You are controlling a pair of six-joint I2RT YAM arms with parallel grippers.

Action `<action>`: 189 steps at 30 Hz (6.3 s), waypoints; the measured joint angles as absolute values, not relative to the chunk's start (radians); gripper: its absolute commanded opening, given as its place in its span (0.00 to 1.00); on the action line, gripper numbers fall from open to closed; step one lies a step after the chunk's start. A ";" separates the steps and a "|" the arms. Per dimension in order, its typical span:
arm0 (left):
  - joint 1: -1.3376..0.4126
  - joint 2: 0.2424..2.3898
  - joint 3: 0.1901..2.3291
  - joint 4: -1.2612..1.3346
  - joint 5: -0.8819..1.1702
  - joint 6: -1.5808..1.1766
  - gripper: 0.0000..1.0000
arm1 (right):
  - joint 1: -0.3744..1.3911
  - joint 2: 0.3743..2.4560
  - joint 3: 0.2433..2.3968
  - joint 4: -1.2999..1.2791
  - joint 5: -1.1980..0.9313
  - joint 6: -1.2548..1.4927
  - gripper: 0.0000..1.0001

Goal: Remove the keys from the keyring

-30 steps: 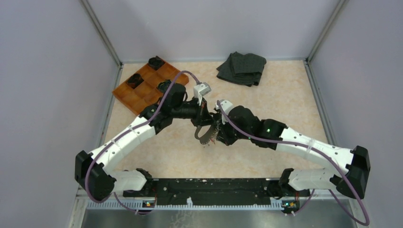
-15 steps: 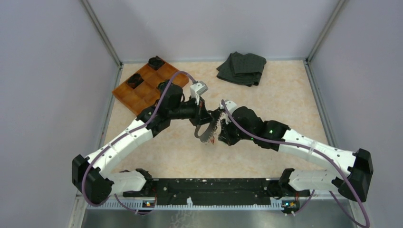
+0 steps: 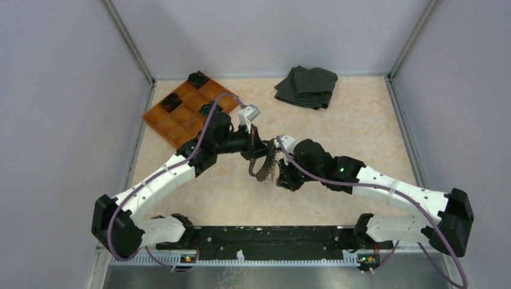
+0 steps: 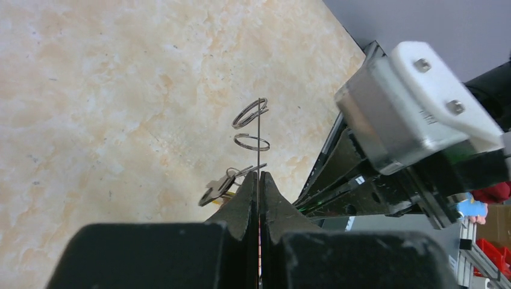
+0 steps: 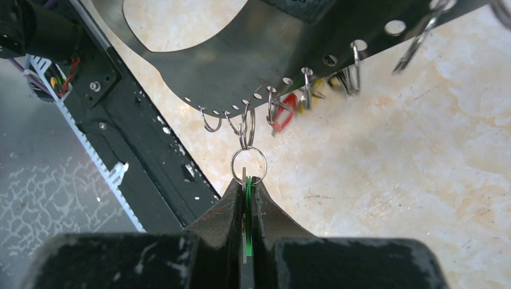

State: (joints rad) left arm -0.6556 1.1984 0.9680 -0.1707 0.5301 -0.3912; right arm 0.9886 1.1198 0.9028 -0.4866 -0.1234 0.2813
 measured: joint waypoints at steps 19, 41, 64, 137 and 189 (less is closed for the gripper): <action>-0.666 1.187 0.938 -0.088 0.621 -0.321 0.00 | 0.992 1.131 0.878 -0.434 -0.130 0.262 0.00; -0.704 1.187 0.938 -0.092 0.597 -0.285 0.00 | 0.992 1.148 0.926 -0.452 -0.117 0.262 0.00; -0.750 1.171 0.938 -0.117 0.546 -0.261 0.00 | 0.993 1.149 0.937 -0.482 -0.088 0.316 0.00; -0.781 1.090 0.910 -0.117 0.360 -0.309 0.00 | 0.920 0.990 0.825 -0.442 -0.127 0.437 0.00; -0.778 0.953 0.393 0.202 0.206 -0.521 0.54 | 1.232 1.055 0.429 0.008 0.177 0.036 0.00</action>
State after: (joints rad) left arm -0.7784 0.9531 0.3927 0.2024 0.2058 -0.5209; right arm 1.2324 1.0550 0.4286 0.0078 0.1772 0.0360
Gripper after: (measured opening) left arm 0.494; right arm 0.019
